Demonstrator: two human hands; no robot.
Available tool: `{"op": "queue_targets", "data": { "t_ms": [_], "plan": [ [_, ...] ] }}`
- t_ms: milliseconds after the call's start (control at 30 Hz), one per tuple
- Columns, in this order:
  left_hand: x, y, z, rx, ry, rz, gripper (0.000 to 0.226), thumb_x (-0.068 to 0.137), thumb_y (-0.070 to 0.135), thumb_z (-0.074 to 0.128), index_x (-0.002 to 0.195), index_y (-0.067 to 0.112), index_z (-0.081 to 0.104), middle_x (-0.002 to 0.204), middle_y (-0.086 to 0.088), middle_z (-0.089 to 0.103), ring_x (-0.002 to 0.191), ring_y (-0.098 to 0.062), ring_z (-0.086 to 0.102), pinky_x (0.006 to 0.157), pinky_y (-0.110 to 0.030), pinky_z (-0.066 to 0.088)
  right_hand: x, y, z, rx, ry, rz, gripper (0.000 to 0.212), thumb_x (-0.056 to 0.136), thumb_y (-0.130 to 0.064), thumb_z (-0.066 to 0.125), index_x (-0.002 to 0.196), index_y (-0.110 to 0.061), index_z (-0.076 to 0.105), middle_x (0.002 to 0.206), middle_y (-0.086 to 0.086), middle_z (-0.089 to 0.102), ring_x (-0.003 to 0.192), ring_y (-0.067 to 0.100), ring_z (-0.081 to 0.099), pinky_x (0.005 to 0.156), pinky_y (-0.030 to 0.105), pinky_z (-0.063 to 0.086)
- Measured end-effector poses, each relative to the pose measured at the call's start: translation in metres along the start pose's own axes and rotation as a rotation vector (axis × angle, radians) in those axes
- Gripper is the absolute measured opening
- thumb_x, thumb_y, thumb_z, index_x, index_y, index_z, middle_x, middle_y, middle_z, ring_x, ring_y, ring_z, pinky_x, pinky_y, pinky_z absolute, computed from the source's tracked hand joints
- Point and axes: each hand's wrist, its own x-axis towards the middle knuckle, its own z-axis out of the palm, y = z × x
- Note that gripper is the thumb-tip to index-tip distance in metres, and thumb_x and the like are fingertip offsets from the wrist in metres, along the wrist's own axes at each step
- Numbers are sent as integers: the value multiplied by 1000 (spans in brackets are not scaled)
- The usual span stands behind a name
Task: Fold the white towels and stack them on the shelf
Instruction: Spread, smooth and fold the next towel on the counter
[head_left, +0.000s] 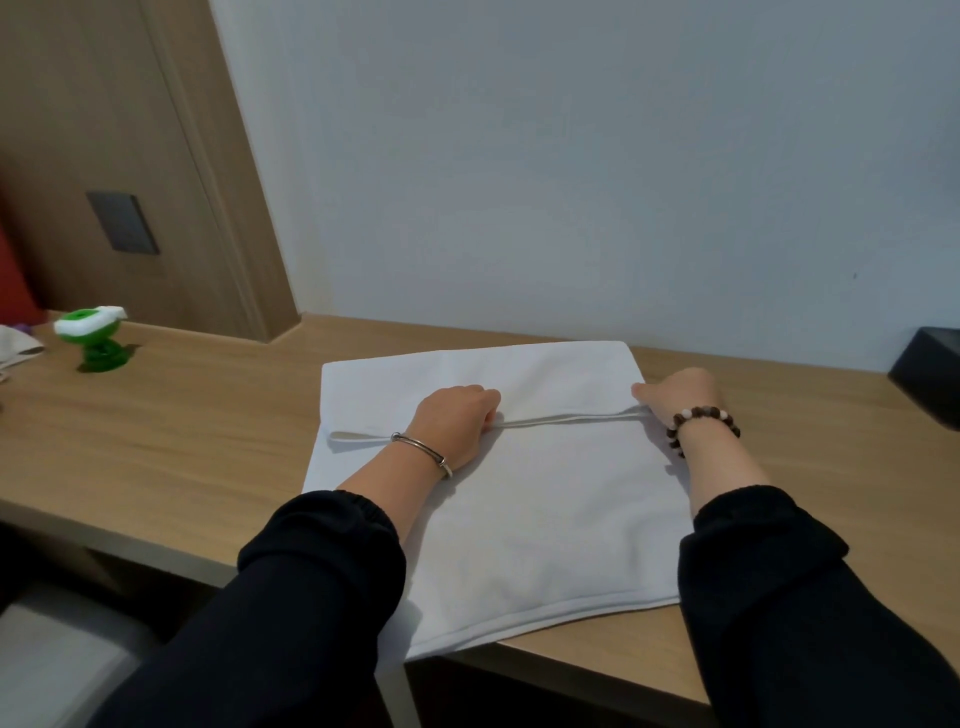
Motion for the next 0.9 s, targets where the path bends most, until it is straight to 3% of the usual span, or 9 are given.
{"op": "queue_targets", "data": {
  "t_ms": [267, 500, 600, 667, 767, 833, 900],
  "plan": [
    [1, -1, -7, 15, -45, 6, 12, 93, 20, 44, 83, 16, 49, 93, -6, 59, 83, -30, 54, 65, -34, 39, -6, 2, 5, -126, 41, -24, 29, 83, -11, 57, 57, -5, 45, 55, 8, 44, 50, 22, 42, 47, 22, 31],
    [0, -13, -13, 137, -89, 75, 17, 88, 6, 41, 94, 17, 53, 97, -1, 56, 94, -23, 50, 63, -31, 36, -10, 0, 11, -251, 105, -74, 29, 86, -6, 49, 57, -7, 44, 57, 7, 46, 50, 22, 44, 48, 24, 33],
    [0, -15, -9, 97, -75, 41, 14, 90, 9, 43, 90, 19, 52, 97, 0, 56, 94, -22, 49, 64, -31, 36, -16, -7, 9, -329, 121, -113, 8, 88, -9, 51, 82, -5, 54, 91, 13, 54, 77, 28, 55, 62, 32, 44],
    [-2, -15, -7, 60, -62, 19, 13, 89, 10, 44, 85, 21, 48, 95, -1, 57, 92, -22, 49, 63, -31, 36, -19, -12, 11, -486, 216, -207, 29, 87, -8, 53, 116, -7, 50, 123, 14, 45, 109, 32, 48, 81, 39, 44],
    [-5, -13, -5, 26, -37, -1, 14, 90, 13, 45, 81, 23, 45, 93, -1, 58, 90, -22, 49, 63, -31, 35, -25, -29, 25, -600, 191, -419, 60, 88, -4, 49, 143, -14, 28, 152, 14, 19, 137, 34, 23, 109, 43, 25],
    [-6, -13, -4, 3, -25, -10, 11, 90, 13, 46, 83, 20, 50, 93, -1, 58, 90, -22, 49, 63, -32, 36, -27, -47, 42, -586, 75, -525, 61, 94, -10, 43, 149, -15, 17, 159, 8, 3, 145, 29, 8, 116, 45, 12],
    [-8, -14, -5, -13, -22, -15, 11, 89, 11, 46, 86, 17, 55, 94, -1, 58, 90, -22, 49, 63, -31, 37, -30, -66, 59, -497, -47, -562, 55, 98, -16, 35, 149, -14, 16, 160, 5, 5, 146, 25, 6, 117, 47, 11]
  ]
}}
